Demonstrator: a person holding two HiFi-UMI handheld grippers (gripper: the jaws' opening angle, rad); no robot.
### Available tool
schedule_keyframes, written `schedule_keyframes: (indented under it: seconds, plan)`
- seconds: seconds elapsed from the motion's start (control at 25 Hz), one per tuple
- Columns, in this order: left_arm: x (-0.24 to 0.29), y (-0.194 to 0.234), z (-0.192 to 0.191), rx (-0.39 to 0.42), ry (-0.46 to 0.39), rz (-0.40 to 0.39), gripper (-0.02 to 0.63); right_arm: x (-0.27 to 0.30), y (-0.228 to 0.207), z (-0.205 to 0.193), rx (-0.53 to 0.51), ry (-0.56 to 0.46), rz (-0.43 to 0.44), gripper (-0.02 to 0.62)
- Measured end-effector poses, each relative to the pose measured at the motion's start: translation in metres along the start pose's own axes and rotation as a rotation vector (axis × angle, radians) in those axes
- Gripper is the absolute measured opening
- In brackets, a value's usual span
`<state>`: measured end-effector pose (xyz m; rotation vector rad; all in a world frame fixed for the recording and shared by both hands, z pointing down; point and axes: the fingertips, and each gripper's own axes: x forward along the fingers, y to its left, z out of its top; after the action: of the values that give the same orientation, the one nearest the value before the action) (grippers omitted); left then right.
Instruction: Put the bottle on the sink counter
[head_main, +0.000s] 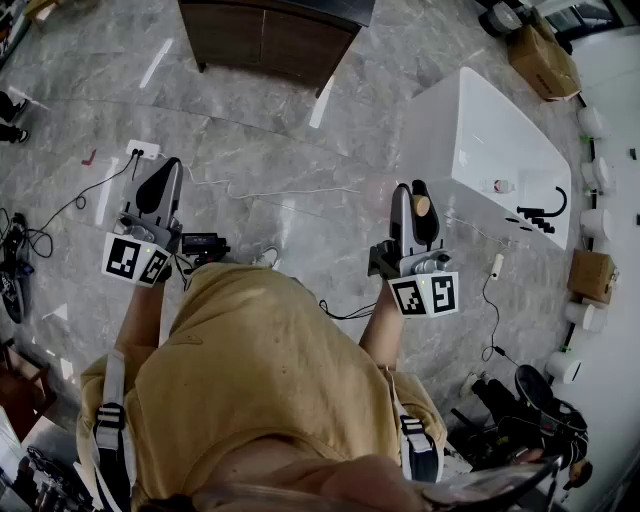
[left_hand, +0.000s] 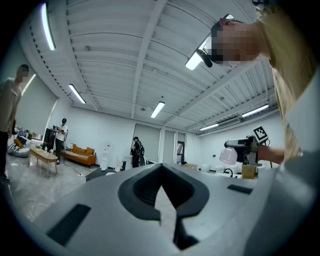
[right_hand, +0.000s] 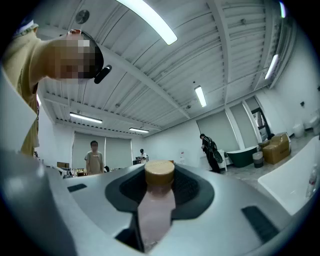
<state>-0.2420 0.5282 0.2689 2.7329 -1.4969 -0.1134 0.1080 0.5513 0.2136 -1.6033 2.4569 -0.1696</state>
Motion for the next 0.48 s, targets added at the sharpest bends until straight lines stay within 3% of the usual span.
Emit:
schedule_keyframes:
  seconds: [0.48]
  plan:
    - [-0.001,-0.013,-0.001,0.01,-0.007,0.018,0.002,0.004,-0.006,0.0,0.006,-0.013,0.049,0.12]
